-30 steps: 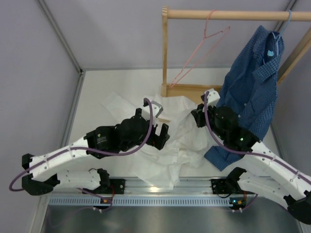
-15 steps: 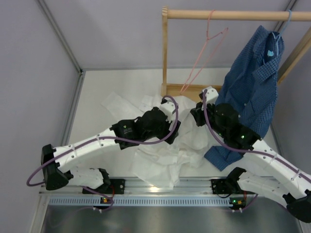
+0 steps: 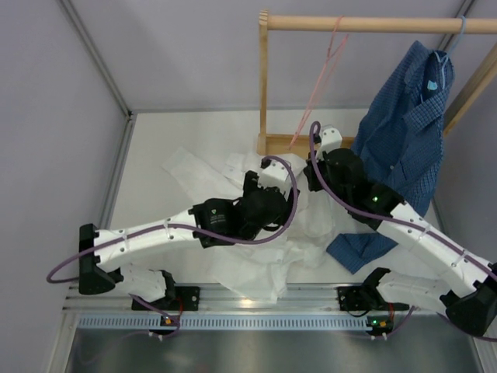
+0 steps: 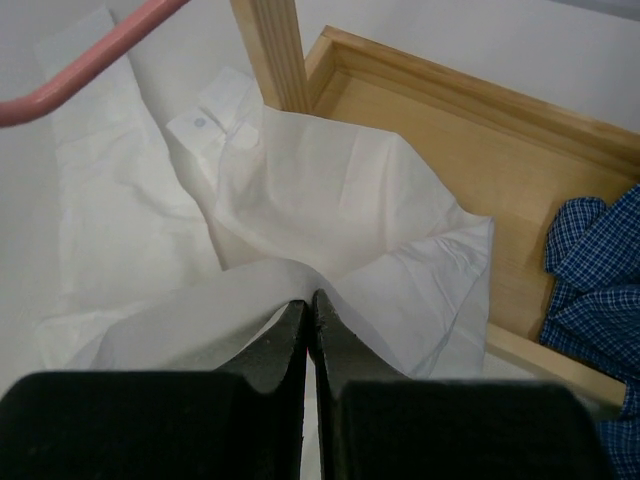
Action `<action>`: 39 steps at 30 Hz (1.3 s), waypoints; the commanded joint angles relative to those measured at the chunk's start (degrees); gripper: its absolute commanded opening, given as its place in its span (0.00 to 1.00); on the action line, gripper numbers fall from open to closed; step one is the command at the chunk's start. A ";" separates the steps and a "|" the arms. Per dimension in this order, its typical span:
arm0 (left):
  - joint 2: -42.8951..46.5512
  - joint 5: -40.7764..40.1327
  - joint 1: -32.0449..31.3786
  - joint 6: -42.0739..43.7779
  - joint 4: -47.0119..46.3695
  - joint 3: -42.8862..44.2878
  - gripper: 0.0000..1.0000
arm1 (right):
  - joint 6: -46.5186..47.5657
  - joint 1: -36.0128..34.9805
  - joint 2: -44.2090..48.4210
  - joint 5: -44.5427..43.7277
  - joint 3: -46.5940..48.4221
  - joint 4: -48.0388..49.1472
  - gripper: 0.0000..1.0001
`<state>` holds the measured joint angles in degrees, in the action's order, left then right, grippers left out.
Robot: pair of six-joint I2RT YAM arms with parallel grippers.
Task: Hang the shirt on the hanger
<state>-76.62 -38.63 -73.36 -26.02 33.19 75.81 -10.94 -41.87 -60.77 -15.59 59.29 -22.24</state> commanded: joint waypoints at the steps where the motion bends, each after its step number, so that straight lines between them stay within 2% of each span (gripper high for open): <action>1: -3.96 -4.08 -0.64 -7.37 2.41 2.41 0.83 | -2.77 0.12 -0.84 -4.27 3.90 -2.19 0.00; 6: -10.47 -6.72 -0.29 -8.96 5.39 5.31 0.61 | -2.86 -0.58 -0.75 -4.09 4.35 -2.19 0.00; 8: -12.85 -7.16 0.24 -9.22 6.01 6.01 0.60 | -2.68 -0.50 -0.23 -4.18 4.26 -2.28 0.00; 12: -15.31 -9.44 0.68 -9.22 6.27 6.37 0.35 | -2.33 -0.50 0.04 -4.36 4.17 -2.54 0.00; 13: -15.58 -10.14 0.85 -9.31 6.80 6.54 0.21 | -2.25 -0.50 0.13 -4.53 3.91 -2.55 0.00; 15: -15.14 -11.02 1.20 -9.66 7.50 6.46 0.10 | -2.24 -0.50 0.30 -4.62 3.56 -2.55 0.00; 16: -14.09 -11.46 1.81 -9.75 7.85 6.28 0.00 | -2.24 -0.50 0.39 -4.62 3.12 -2.46 0.00; 19: -10.58 -8.59 4.62 -8.88 7.77 4.44 0.00 | -2.59 -0.50 2.14 -4.01 1.72 -2.28 0.00; 20: -9.78 -6.83 5.85 -8.52 7.68 3.48 0.00 | -2.86 -0.50 2.76 -3.74 1.36 -2.28 0.05; 21: -8.47 -4.20 8.56 -7.65 7.07 2.86 0.00 | -3.12 -0.58 3.55 -3.04 0.92 -2.28 0.14; 22: -7.85 2.70 9.89 -4.51 5.93 1.98 0.00 | -3.73 -0.50 5.56 -2.52 0.05 -2.20 0.37; 23: -7.23 5.56 11.04 -3.61 4.01 1.28 0.00 | -4.00 -0.58 6.53 -1.99 -0.31 -2.11 0.46; 27: -3.11 12.26 13.95 -1.66 -0.23 -3.55 0.00 | -4.70 -0.50 10.49 0.83 1.08 -3.59 0.66; 30: -1.26 10.95 14.04 -3.06 -1.02 -5.05 0.00 | -5.58 -0.41 11.82 1.27 4.59 -5.18 0.99; 33: 0.15 12.69 14.12 -3.25 -2.68 -6.90 0.00 | -8.04 0.03 11.12 0.66 8.29 -6.41 1.00; 36: 1.29 15.16 14.04 -3.68 -4.01 -8.92 0.00 | -8.40 0.12 7.88 -1.53 16.53 -8.43 0.99; 39: 2.53 14.82 14.04 -4.83 -5.24 -11.21 0.00 | -6.38 0.12 0.69 -6.19 24.35 -11.94 0.99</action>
<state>-76.69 -25.30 -59.13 -29.91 32.29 66.35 -17.82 -42.09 -55.05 -17.08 76.14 -31.03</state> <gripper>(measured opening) 0.024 0.993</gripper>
